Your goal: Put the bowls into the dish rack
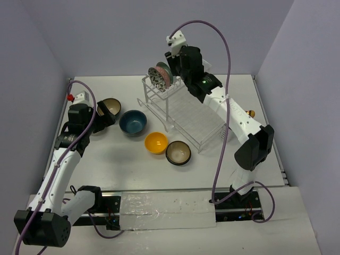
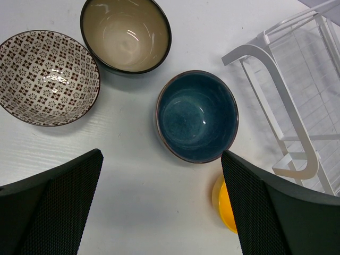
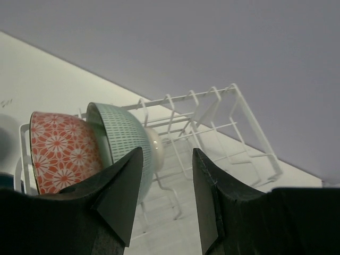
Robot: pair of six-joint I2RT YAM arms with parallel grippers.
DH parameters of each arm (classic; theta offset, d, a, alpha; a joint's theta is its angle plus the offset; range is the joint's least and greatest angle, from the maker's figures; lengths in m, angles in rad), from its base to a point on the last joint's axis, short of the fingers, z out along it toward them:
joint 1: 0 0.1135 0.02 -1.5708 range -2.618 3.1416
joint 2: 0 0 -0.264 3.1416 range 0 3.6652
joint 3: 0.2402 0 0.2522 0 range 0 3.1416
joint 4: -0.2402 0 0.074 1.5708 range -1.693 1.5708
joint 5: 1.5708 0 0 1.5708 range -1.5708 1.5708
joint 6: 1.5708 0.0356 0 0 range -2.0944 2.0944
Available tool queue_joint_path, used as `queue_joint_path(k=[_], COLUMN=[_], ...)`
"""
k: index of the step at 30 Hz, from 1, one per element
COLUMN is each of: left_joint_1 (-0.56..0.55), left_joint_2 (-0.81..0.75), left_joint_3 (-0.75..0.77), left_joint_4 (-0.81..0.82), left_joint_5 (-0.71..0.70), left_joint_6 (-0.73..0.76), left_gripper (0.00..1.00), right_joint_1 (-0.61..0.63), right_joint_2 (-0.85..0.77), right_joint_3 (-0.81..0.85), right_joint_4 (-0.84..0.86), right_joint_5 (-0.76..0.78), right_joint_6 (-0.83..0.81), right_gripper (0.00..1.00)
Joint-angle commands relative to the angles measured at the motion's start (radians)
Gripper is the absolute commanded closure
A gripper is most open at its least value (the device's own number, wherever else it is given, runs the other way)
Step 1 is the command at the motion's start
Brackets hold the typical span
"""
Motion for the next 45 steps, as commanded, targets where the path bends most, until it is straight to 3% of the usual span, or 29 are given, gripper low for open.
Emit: queue_joint_path(k=[1,15,24,28,34,38,45], left_joint_1=[0.004,0.004,0.005,0.004,0.007,0.044,0.205], left_joint_2=[0.006,0.023,0.044,0.044,0.032,0.037,0.101], left_joint_3=[-0.001,-0.002,-0.002,-0.033,-0.083,-0.123,-0.142], left_joint_4=[0.033,0.034,-0.001,-0.01,-0.023,-0.027,0.014], left_joint_5=[0.015,0.024,-0.023,-0.045,-0.126,-0.195,-0.162], left_joint_6=[0.012,0.009,-0.073,-0.143,-0.261,-0.356,-0.412], left_gripper=[0.01,0.01,0.01,0.01,0.01,0.01,0.01], right_joint_1=[-0.003,0.001,-0.002,0.0,-0.002,0.0,-0.002], right_joint_2=[0.023,-0.056,-0.222,-0.367,-0.654,-0.788,-0.925], right_joint_3=[0.029,-0.091,-0.188,-0.296,-0.623,-0.796,-1.01], right_joint_4=[0.024,0.024,0.052,0.074,0.153,0.201,0.258], right_joint_5=[-0.068,-0.188,-0.101,-0.084,-0.084,-0.102,-0.197], right_joint_6=[0.031,0.066,0.092,0.156,0.339,0.463,0.589], right_gripper=[0.5,0.5,0.48,0.4,0.16,0.12,0.12])
